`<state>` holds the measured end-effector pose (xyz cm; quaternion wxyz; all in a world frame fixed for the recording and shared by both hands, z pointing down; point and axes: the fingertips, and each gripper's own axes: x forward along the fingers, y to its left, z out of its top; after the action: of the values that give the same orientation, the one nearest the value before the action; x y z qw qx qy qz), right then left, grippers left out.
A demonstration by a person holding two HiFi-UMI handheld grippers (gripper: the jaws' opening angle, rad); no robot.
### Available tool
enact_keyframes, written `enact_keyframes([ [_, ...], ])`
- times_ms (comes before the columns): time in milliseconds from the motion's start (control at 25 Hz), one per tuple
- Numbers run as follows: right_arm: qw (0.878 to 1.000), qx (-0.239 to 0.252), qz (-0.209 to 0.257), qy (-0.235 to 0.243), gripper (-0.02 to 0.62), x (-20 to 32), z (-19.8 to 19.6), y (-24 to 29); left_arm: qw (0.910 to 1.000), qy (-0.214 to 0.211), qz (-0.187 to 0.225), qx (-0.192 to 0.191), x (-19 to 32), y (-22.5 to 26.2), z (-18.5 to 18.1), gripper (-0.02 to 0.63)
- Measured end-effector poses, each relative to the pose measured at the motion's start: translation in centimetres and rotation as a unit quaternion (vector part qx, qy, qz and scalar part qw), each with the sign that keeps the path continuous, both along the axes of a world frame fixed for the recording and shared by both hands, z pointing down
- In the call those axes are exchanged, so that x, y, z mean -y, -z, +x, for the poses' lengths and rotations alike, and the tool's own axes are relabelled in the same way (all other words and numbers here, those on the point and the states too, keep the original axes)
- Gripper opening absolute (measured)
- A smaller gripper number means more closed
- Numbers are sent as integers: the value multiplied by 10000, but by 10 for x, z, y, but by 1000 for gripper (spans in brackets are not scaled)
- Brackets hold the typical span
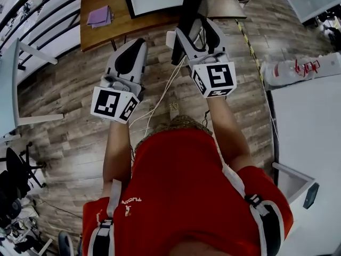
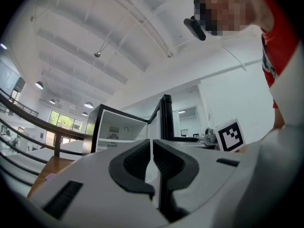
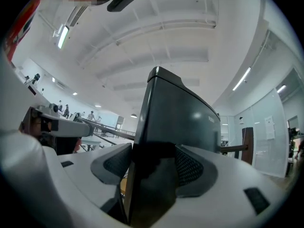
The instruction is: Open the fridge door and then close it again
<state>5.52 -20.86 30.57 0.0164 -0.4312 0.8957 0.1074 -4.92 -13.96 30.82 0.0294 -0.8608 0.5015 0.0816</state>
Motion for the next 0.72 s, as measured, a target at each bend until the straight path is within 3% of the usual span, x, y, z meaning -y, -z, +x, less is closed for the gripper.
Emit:
enact_keyframes([
  [720, 9945, -89, 215, 1018, 279, 55, -79, 0, 9975, 712, -4, -29, 75, -2, -48, 25],
])
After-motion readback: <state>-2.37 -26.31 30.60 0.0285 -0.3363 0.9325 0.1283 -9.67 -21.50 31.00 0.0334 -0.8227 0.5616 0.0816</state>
